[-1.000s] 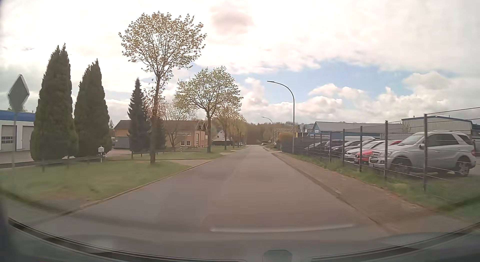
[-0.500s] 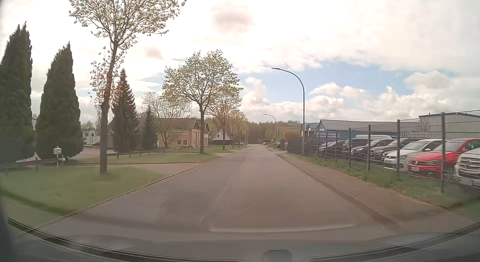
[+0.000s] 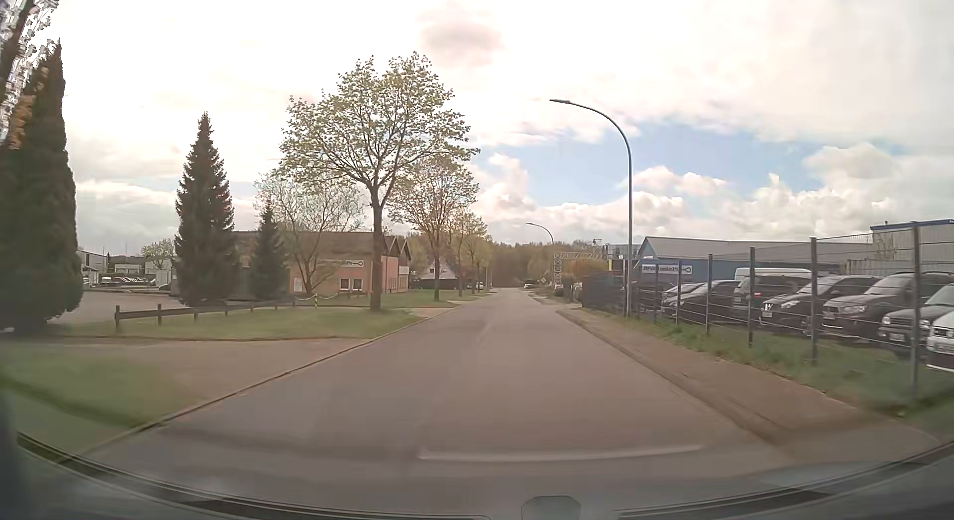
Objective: Follow the waypoints while adhering to traffic rules and regulations
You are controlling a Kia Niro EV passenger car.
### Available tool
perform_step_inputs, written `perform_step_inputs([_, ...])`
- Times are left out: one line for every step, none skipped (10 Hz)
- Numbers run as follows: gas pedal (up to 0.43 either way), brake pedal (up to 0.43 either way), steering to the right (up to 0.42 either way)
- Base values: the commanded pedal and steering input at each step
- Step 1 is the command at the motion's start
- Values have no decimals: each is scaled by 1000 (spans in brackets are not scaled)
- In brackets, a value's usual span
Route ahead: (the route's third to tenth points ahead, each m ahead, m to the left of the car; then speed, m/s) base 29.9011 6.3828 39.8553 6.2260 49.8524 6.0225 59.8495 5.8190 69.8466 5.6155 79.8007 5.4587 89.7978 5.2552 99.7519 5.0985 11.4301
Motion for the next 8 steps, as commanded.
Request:
perform_step_inputs([138, 0, 11])
perform_step_inputs([138, 0, 11])
perform_step_inputs([138, 0, 11])
perform_step_inputs([138, 0, 11])
perform_step_inputs([138, 0, 11])
perform_step_inputs([138, 0, 10])
perform_step_inputs([138, 0, 10])
perform_step_inputs([138, 0, 8])
